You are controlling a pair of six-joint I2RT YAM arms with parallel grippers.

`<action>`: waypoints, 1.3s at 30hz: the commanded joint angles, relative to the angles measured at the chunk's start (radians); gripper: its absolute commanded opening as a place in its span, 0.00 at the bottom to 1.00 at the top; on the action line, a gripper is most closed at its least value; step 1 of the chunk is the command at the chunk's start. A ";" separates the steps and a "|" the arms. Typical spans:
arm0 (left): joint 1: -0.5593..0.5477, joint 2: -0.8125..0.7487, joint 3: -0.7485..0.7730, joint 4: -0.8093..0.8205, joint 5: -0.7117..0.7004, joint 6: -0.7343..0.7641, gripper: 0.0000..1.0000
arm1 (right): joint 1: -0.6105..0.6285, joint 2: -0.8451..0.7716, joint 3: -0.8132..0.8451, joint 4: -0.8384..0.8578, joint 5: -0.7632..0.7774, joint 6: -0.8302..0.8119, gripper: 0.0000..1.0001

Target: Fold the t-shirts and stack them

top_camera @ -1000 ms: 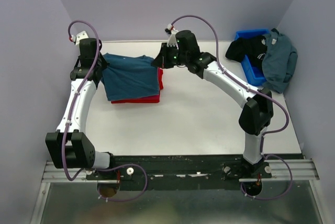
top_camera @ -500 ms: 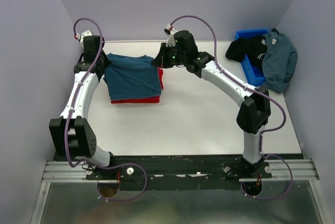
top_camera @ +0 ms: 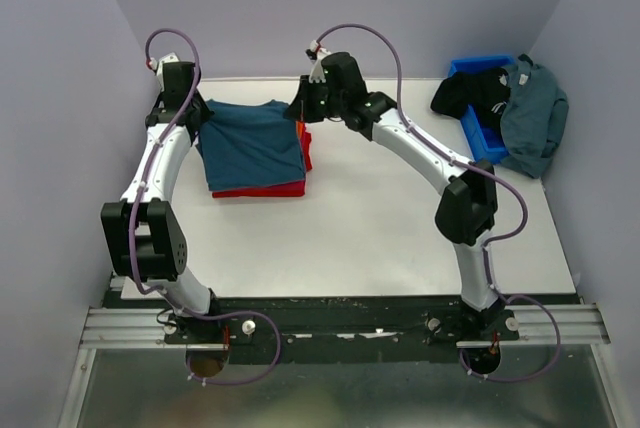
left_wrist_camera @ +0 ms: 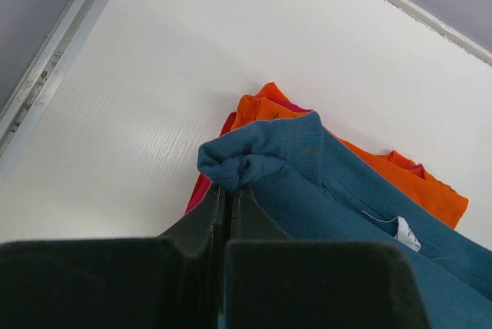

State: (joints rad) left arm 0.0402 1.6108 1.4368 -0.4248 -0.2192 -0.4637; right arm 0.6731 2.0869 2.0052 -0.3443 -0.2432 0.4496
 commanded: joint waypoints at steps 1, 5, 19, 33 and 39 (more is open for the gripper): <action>0.026 0.067 0.066 0.054 -0.013 0.028 0.00 | -0.010 0.079 0.110 -0.084 0.059 -0.045 0.01; 0.026 0.127 0.097 0.066 0.012 0.036 0.00 | -0.020 0.111 0.119 -0.075 0.070 -0.038 0.01; 0.026 0.342 0.185 0.155 0.095 0.022 0.00 | -0.076 0.275 0.210 0.054 0.100 -0.037 0.04; 0.026 0.080 0.102 0.093 0.076 -0.010 0.89 | -0.083 0.058 0.015 0.073 0.089 -0.097 0.59; 0.026 -0.061 -0.125 0.274 0.260 -0.114 0.20 | -0.073 0.152 0.107 0.070 -0.194 0.032 0.01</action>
State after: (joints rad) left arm 0.0597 1.6058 1.4410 -0.2829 -0.0967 -0.4988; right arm 0.5880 2.1757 2.0460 -0.2813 -0.2481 0.4042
